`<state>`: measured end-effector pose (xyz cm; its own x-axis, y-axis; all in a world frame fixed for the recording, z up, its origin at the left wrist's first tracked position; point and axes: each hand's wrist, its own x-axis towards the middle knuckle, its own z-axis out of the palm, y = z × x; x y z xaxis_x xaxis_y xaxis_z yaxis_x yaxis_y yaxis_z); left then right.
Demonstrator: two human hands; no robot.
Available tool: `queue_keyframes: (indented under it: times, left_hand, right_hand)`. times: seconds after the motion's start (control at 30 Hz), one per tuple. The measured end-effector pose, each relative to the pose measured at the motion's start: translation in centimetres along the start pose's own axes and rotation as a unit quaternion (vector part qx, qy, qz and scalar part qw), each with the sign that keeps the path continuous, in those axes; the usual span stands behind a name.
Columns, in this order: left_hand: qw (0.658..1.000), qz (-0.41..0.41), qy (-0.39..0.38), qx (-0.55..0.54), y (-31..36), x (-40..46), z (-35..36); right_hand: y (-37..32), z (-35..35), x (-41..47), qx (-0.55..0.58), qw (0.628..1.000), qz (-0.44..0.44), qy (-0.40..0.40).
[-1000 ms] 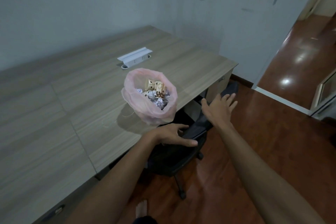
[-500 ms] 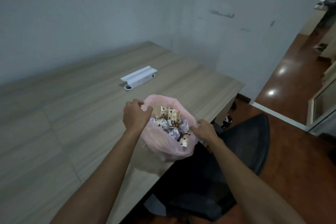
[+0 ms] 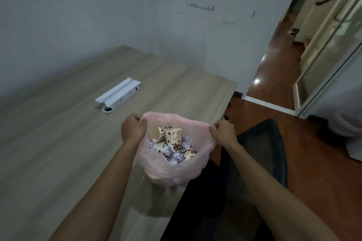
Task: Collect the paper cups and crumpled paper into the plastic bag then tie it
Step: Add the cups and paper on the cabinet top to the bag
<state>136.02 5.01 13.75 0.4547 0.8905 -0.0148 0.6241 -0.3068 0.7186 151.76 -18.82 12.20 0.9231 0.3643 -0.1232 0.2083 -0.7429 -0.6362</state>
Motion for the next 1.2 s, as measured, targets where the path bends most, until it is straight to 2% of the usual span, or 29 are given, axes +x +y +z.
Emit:
queue_keyframes:
  times: [0.23,0.4,0.53,0.73,0.83,1.03,1.2]
  left_hand:
    - [0.994,0.068,0.026,-0.082,10.4,0.4,2.2]
    - [0.979,0.143,0.064,-0.133,22.2,-1.5,5.0]
    - [0.960,0.192,0.071,-0.191,33.2,-4.3,8.4]
    - [0.940,0.241,0.015,-0.240,48.0,-11.8,17.7]
    - [0.936,0.256,-0.038,-0.239,53.7,-15.8,24.0]
    - [0.923,0.278,-0.161,-0.214,62.2,-24.7,37.4]
    - [0.887,0.309,-0.269,-0.214,68.7,-31.9,49.3]
  right_hand:
    - [1.2,-9.9,4.4,0.094,0.990,0.001,0.107]
    - [5.2,-21.5,7.3,0.136,0.963,-0.031,0.233]
    - [9.9,-32.3,8.5,0.183,0.927,-0.019,0.326]
    - [21.3,-47.3,8.8,0.183,0.903,0.012,0.387]
    - [27.8,-53.1,8.3,0.187,0.891,0.043,0.412]
    - [41.0,-61.1,6.5,0.182,0.871,0.131,0.437]
    - [51.6,-66.6,6.1,0.161,0.846,0.194,0.470]
